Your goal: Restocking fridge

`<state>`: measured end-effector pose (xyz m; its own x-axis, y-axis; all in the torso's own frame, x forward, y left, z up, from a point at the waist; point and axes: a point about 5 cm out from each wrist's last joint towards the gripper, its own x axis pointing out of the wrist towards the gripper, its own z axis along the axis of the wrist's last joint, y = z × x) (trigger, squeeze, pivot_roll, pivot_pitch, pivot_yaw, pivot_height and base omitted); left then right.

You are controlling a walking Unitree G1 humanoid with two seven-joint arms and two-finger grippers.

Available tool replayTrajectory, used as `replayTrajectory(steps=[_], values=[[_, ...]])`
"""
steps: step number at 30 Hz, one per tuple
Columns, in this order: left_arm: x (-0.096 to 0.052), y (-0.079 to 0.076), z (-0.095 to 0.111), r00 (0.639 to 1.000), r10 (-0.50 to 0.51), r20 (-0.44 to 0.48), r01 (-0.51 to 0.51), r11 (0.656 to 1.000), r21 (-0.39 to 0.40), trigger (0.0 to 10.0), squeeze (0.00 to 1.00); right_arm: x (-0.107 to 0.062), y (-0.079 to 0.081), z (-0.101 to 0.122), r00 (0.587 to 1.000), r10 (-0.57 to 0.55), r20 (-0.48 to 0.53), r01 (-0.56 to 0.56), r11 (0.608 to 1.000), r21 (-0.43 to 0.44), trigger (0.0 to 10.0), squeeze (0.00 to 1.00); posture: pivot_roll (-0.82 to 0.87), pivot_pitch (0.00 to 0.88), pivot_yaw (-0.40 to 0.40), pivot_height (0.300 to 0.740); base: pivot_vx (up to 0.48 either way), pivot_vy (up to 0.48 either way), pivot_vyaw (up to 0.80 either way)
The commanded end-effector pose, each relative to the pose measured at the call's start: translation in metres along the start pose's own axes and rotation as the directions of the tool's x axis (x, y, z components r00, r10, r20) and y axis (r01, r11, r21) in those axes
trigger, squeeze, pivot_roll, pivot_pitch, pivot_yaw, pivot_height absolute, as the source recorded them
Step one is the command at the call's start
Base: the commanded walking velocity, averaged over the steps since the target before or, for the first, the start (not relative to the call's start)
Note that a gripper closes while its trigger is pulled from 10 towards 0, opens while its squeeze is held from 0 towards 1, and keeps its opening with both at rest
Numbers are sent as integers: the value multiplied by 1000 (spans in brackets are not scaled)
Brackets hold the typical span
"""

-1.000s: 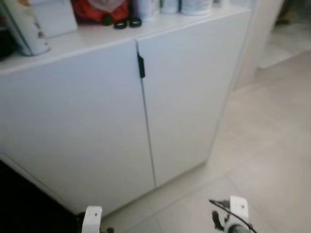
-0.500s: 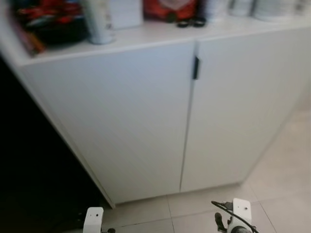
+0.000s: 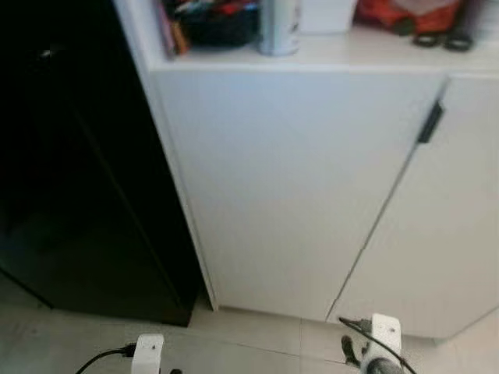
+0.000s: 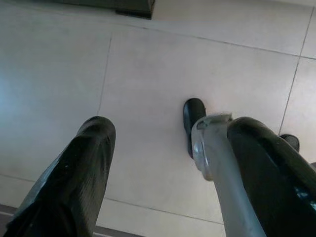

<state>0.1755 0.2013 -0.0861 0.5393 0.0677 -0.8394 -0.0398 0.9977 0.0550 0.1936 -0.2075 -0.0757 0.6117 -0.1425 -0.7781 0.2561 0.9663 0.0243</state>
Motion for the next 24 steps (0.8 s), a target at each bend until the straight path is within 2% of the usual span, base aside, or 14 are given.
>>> replayTrajectory(steps=[1, 12, 15, 24], values=[[0, -1, 1, 1000, 1, 1, -1, 1000, 8, 10000, 0, -2, -7, -7, 1000, -21, -19, 22, 999, 24, 10000, 0, -114, 5, 42, 740, 0, 0, 0], [0, 0, -2, 1000, 8, -6, -8, 1000, -8, 10000, 0, -2, -6, -10, 1000, -15, -26, 16, 999, 42, 10000, 0, -113, 18, 49, 740, 0, 0, 0], [0, 1, -2, 1000, 7, -7, -7, 1000, -2, 10000, 0, -2, -6, -10, 999, -24, -28, 25, 998, 51, 10000, 0, -117, 38, 53, 740, 0, 328, 0], [0, 0, 1, 1000, 9, -2, -9, 1000, -4, 10000, 0, -2, -6, -7, 999, -34, -25, 36, 997, 67, 10000, 0, -118, 19, 50, 740, 0, 382, 0]])
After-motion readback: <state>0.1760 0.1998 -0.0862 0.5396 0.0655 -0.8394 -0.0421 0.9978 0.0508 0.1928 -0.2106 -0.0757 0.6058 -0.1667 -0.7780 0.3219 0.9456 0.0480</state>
